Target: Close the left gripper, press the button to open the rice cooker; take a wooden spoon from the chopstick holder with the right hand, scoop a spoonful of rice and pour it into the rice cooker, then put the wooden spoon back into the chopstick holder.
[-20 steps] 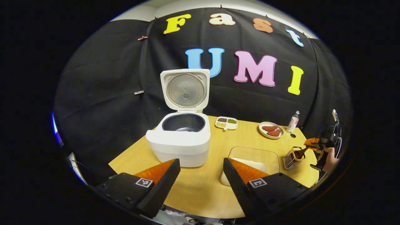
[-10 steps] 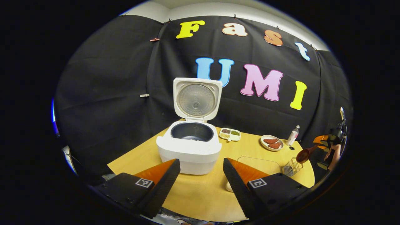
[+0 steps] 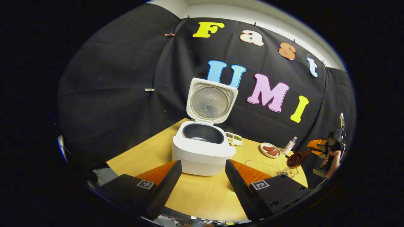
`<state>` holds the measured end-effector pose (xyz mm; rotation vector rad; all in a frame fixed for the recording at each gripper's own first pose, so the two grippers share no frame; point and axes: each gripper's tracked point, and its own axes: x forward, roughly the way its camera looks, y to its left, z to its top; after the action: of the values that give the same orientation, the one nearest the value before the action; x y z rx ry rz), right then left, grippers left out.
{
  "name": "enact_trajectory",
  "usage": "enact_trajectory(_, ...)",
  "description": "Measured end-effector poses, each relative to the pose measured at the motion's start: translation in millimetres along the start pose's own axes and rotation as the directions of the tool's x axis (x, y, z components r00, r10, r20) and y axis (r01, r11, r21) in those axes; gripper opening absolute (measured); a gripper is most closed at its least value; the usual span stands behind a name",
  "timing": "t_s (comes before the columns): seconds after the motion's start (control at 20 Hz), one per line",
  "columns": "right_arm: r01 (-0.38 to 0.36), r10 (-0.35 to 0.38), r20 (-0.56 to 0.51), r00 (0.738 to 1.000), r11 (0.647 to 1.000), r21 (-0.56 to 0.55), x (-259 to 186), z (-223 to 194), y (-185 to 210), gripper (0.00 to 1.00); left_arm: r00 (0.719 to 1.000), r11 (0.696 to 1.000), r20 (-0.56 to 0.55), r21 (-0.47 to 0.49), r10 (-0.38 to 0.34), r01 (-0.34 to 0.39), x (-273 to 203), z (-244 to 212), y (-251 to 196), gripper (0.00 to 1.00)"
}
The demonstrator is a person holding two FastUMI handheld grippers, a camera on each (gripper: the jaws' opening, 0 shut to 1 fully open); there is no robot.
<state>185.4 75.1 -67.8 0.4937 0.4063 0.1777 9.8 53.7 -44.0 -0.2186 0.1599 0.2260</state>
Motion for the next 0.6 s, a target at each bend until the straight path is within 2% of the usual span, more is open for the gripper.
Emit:
enact_trajectory(0.2, -0.002, 0.002, -0.037, 0.999, 1.0, -0.022, 1, -43, 20, 0.19, 0.999, 0.999, -0.03, 0.031, -0.026, 0.027, 1, -4, 15, 0.95)
enact_trajectory(0.3, 0.018, -0.019, -0.041, 0.999, 1.0, -0.023, 4, -61, 18, 0.19, 0.999, 0.997, -0.034, 0.069, -0.026, 0.028, 7, -4, 22, 0.95)
enact_trajectory(0.6, 0.096, -0.101, -0.105, 0.989, 0.994, -0.058, 27, -126, -1, 0.19, 0.992, 0.988, -0.054, 0.093, -0.115, 0.12, 28, -8, 14, 0.95)
